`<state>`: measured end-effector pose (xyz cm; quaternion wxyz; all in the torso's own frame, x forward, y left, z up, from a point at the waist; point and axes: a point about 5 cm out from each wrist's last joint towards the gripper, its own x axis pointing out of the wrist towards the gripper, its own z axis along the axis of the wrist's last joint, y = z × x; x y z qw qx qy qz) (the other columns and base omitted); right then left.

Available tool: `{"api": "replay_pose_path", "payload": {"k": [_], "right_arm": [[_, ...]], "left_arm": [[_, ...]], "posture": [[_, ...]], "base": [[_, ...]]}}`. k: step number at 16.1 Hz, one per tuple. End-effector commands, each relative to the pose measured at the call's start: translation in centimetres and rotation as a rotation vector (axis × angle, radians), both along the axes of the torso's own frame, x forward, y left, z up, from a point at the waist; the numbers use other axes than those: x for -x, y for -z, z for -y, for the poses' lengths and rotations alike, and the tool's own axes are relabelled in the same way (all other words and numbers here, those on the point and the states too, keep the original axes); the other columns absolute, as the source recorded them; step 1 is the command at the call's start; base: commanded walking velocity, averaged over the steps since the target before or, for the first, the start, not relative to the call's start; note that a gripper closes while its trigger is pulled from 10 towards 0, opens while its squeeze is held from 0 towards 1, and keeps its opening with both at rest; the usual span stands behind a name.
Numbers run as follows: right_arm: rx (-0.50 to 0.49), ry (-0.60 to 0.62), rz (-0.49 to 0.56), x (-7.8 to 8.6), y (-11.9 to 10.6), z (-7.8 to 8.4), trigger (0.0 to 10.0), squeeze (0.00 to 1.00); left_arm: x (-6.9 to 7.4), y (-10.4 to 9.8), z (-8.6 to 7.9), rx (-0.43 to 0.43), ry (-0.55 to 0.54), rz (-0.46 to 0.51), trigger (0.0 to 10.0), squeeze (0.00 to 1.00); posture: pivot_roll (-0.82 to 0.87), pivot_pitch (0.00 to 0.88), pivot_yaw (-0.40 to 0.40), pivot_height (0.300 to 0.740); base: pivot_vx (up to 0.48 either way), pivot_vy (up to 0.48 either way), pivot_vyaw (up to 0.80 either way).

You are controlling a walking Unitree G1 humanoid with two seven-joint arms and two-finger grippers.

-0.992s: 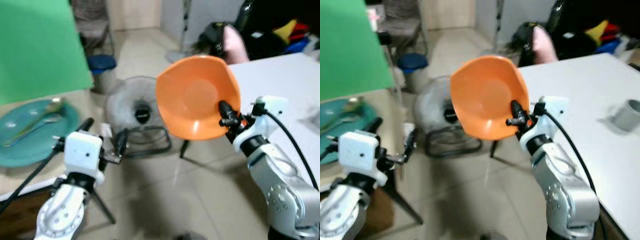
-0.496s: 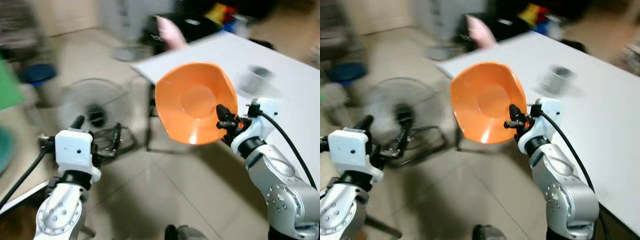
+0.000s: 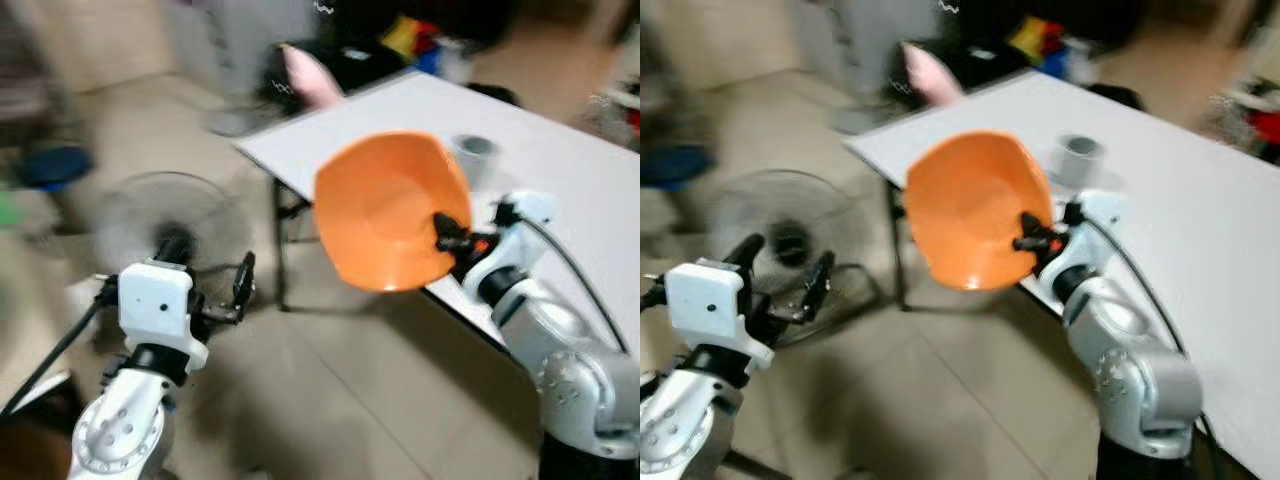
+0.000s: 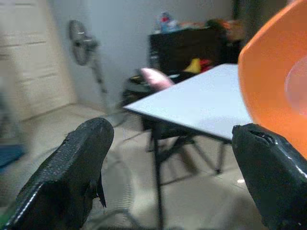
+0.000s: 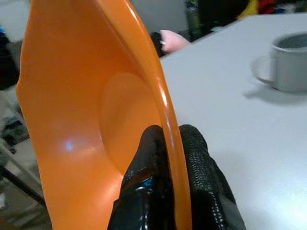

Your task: Setting the table

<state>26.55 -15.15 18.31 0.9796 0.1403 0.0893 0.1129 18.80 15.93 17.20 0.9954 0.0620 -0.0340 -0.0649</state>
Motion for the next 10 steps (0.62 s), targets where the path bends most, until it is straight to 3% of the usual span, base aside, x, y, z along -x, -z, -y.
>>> {"api": "replay_pose_path", "payload": {"k": [1,4,10], "right_arm": [[-0.026,-0.036,0.025,-0.11,-0.77,-0.64,10.0,0.0],[-0.039,-0.035,-0.005,-0.05,-0.6,-0.64,10.0,0.0],[-0.074,-0.017,-0.023,0.87,0.0,-0.36,10.0,0.0]], "left_arm": [[-0.1,-0.04,-0.12,-0.008,0.004,-0.001,10.0,0.0],[-0.02,0.03,-0.26,-0.009,0.003,-0.006,10.0,0.0],[-0.15,0.03,-0.44,-0.013,0.014,-0.011,10.0,0.0]], "posture": [[-0.04,0.022,-0.022,0.74],[-0.04,0.024,-0.021,0.74],[-0.04,0.034,-0.01,0.74]], "base": [[0.334,0.0,0.0],[0.336,0.0,-0.19],[0.34,0.0,-0.78]]}}
